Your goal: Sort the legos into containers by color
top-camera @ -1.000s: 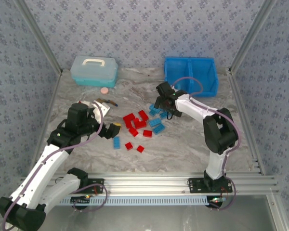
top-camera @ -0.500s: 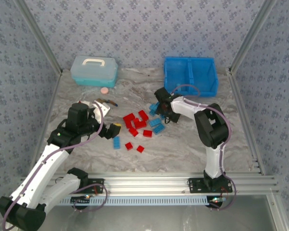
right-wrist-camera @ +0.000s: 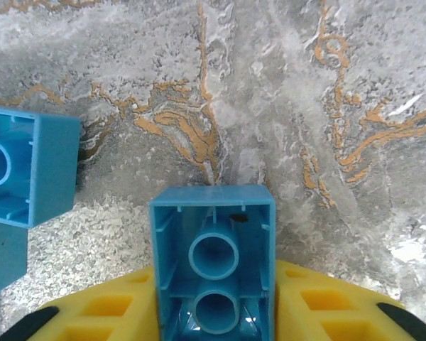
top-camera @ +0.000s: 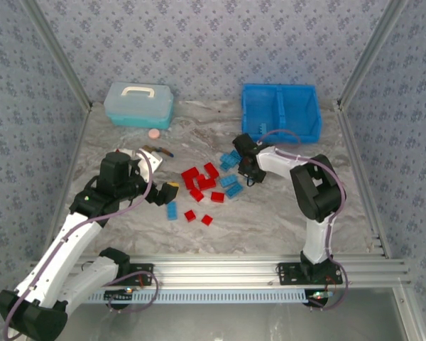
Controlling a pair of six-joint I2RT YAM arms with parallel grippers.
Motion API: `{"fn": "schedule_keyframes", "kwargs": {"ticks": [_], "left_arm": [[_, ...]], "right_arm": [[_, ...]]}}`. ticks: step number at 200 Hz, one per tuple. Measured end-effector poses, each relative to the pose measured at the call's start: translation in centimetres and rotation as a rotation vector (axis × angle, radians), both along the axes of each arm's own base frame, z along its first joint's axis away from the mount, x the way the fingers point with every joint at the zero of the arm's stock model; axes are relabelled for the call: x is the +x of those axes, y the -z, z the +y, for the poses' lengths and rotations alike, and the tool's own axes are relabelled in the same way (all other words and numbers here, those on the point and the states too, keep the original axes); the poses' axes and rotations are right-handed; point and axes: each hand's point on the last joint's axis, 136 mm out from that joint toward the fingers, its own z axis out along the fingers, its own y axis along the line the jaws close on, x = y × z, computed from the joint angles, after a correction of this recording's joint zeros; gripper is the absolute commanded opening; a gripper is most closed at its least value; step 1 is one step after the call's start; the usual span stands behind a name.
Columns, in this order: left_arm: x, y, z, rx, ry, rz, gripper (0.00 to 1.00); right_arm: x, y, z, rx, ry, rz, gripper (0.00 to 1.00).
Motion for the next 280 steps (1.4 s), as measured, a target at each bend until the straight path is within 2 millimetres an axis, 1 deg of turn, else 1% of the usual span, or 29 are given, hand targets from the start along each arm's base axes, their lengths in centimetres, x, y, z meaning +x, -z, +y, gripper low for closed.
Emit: {"fn": "schedule_keyframes", "kwargs": {"ticks": [16,36,56,77,94,111,119,131,145,158,172,186,200,213,232,246,255,267,280], "left_arm": [[0.0,0.0,0.0,0.0,0.0,0.001,0.99],[0.0,0.0,0.0,0.001,0.0,0.001,0.99],[0.0,0.0,0.0,0.001,0.0,0.001,0.99],[0.0,0.0,0.0,0.001,0.0,0.001,0.99],[0.0,0.0,0.0,0.001,0.0,0.001,0.99],[0.0,0.0,0.0,0.001,0.0,0.001,0.99],[0.0,0.0,0.0,0.001,0.0,0.001,0.99],[0.0,0.0,0.0,0.001,0.0,0.001,0.99],[0.0,0.0,0.0,0.003,0.001,-0.001,0.99],[0.0,0.0,0.0,0.005,-0.001,-0.002,0.99],[0.1,0.1,0.1,0.006,-0.001,-0.003,0.99],[0.1,0.1,0.1,0.009,-0.002,-0.005,0.99],[0.1,0.1,0.2,0.013,-0.004,-0.008,0.99],[0.2,0.1,0.2,0.015,-0.007,-0.009,0.99],[0.2,0.1,0.2,0.018,-0.009,-0.009,0.99],[0.2,0.1,0.2,0.018,-0.01,-0.009,0.99],[0.2,0.1,0.2,0.018,-0.01,-0.008,0.99],[0.3,0.3,0.2,0.02,-0.01,-0.004,0.99],[0.3,0.6,0.2,0.026,-0.006,0.001,0.99]], "right_arm": [[-0.3,-0.3,-0.3,-0.001,-0.006,-0.005,0.29],[-0.2,-1.6,-0.7,0.005,-0.014,-0.028,0.28],[0.4,-3.9,-1.2,-0.001,-0.024,-0.084,0.28],[1.7,-7.3,-2.0,-0.037,-0.047,-0.169,0.28],[3.8,-10.4,-2.3,-0.061,-0.071,-0.253,0.28],[6.5,-13.4,-2.9,-0.08,-0.092,-0.336,0.29],[8.1,-14.7,-3.3,-0.092,-0.103,-0.376,0.29],[10.5,-16.1,-3.8,-0.108,-0.111,-0.42,0.29],[13.4,-16.8,-4.4,-0.124,-0.118,-0.449,0.3],[16.1,-16.6,-4.8,-0.139,-0.123,-0.456,0.31],[18.9,-15.7,-5.2,-0.151,-0.13,-0.447,0.31],[21.0,-14.0,-5.4,-0.158,-0.138,-0.419,0.31],[22.2,-11.8,-5.7,-0.158,-0.143,-0.374,0.32],[22.8,-9.8,-5.8,-0.154,-0.146,-0.335,0.32],[22.7,-7.0,-5.8,-0.14,-0.157,-0.275,0.35],[22.5,-5.5,-5.6,-0.13,-0.167,-0.237,0.42],[22.4,-4.8,-5.5,-0.124,-0.168,-0.223,0.48],[22.1,-4.5,-5.3,-0.118,-0.171,-0.209,0.57],[22.0,-4.6,-5.1,-0.112,-0.172,-0.203,0.62]]}}
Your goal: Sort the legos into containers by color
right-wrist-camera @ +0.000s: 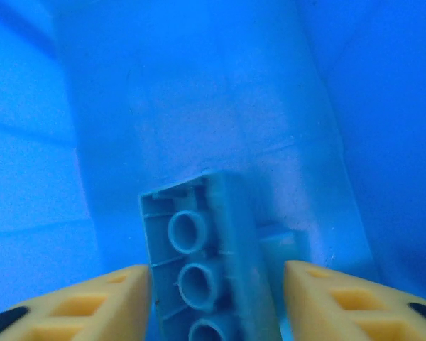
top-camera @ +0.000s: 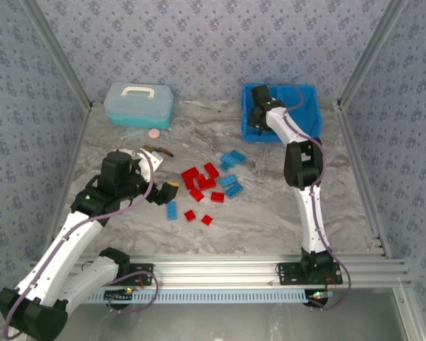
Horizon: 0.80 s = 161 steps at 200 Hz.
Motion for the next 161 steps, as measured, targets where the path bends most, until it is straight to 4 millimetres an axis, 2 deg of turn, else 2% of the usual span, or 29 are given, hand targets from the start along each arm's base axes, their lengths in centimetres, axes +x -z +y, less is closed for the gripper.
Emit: {"fn": "schedule_keyframes", "kwargs": {"ticks": [34,51,79,97,111,127,142,161], "left_arm": [[-0.2,0.9,-0.5,-0.012,0.023,0.014,0.99],[-0.5,1.2,-1.3,-0.025,0.037,0.033,0.98],[-1.5,1.6,-5.0,-0.028,0.125,0.067,0.95],[-2.0,1.7,-8.4,-0.008,0.188,0.085,0.9],[-1.7,1.9,-11.1,0.013,0.202,0.104,0.87],[-0.5,2.3,-14.2,0.03,0.19,0.143,0.84],[1.4,3.6,-16.7,0.042,0.148,0.202,0.83],[3.4,6.4,-19.0,0.074,0.095,0.281,0.81]], "right_arm": [[-0.6,-1.9,0.0,0.002,-0.003,-0.012,0.63],[-2.4,-3.8,-0.2,0.008,-0.004,-0.025,0.64],[-8.0,-8.0,-0.2,0.031,-0.019,-0.075,0.7],[-12.0,-11.0,-0.2,0.06,-0.036,-0.139,0.75],[-15.2,-12.7,-0.2,0.082,-0.053,-0.183,0.81],[-18.7,-13.6,-0.5,0.103,-0.07,-0.205,0.91],[-21.3,-13.7,-1.1,0.123,-0.073,-0.208,0.99],[-23.4,-13.4,-1.8,0.132,-0.073,-0.185,1.0]]}}
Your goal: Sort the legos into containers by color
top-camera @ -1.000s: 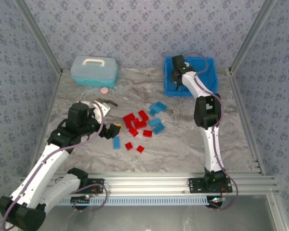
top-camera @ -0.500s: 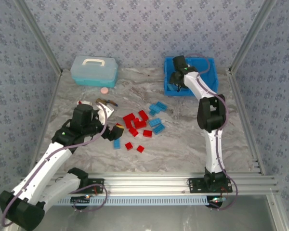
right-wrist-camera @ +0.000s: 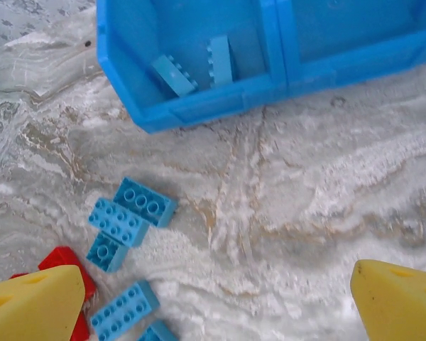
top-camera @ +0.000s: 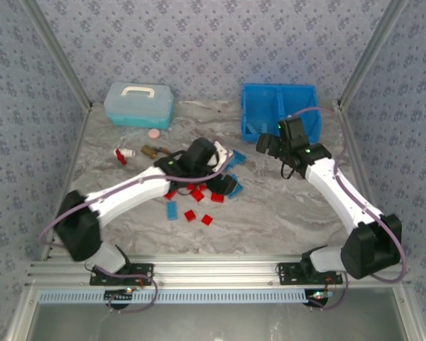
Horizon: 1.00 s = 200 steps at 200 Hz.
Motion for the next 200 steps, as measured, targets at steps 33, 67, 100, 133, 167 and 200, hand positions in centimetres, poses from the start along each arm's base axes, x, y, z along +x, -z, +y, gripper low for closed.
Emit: {"fn": "schedule_keyframes", "kwargs": {"ticks": [33,67,100,133,167,200], "left_arm": [[1.2,5.6,-3.2,0.115,-0.036,0.097,0.77],[1.0,9.6,-4.5,0.232,-0.046,0.121,0.71],[0.6,11.5,-4.3,0.304,-0.049,0.119,0.69],[1.3,11.9,-3.6,0.345,-0.076,0.086,0.66],[0.9,13.1,-3.5,0.386,-0.068,0.074,0.59],[0.1,14.0,-3.9,0.403,-0.051,0.081,0.5]], "right_arm": [[-1.7,-0.2,-0.7,0.006,0.0,0.033,1.0],[-2.4,-1.0,-1.5,0.019,0.013,0.02,1.0],[-2.9,-0.4,-2.2,0.026,0.027,0.031,1.0],[-3.5,0.7,-2.4,0.029,0.026,0.057,1.0],[-3.6,0.9,-2.4,0.04,0.025,0.064,1.0],[-3.5,0.9,-2.4,0.049,0.025,0.064,1.0]]}}
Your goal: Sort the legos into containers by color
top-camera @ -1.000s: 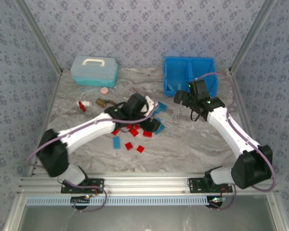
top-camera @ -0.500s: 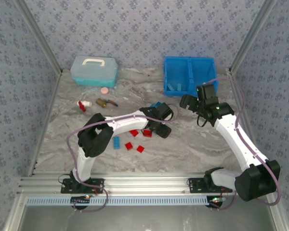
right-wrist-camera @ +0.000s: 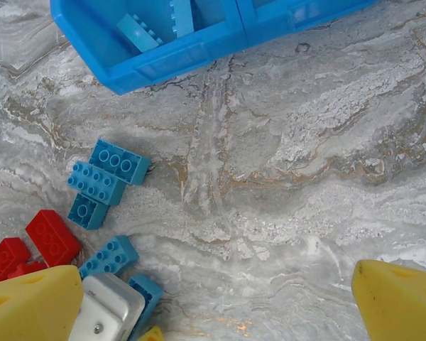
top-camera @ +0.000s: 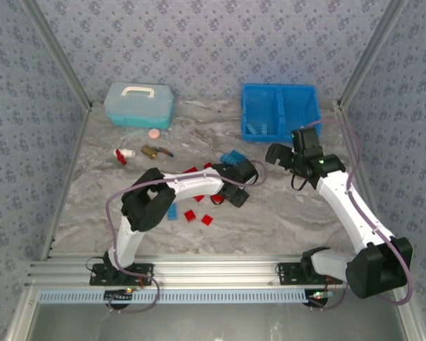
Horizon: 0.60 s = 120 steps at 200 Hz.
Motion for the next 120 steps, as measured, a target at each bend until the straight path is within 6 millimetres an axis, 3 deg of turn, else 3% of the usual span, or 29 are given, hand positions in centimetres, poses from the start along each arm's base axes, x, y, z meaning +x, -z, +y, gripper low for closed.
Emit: {"fn": "schedule_keyframes", "kwargs": {"ticks": [37,74,94,120], "left_arm": [[0.1,-0.1,-0.2,-0.013,-0.015,0.0,0.37],[0.5,-1.0,-0.8,-0.037,-0.017,-0.017,0.33],[1.9,-3.7,-2.4,-0.085,-0.016,-0.071,0.33],[5.0,-10.2,-5.3,-0.196,-0.02,-0.187,0.33]], "right_arm": [[0.0,-0.2,-0.1,0.005,0.008,-0.004,1.0],[-0.2,-0.9,-0.3,0.02,0.021,-0.025,1.0],[-0.4,-1.8,-0.3,0.034,0.03,-0.049,1.0],[-0.7,-3.5,-0.7,0.051,0.051,-0.102,1.0]]}}
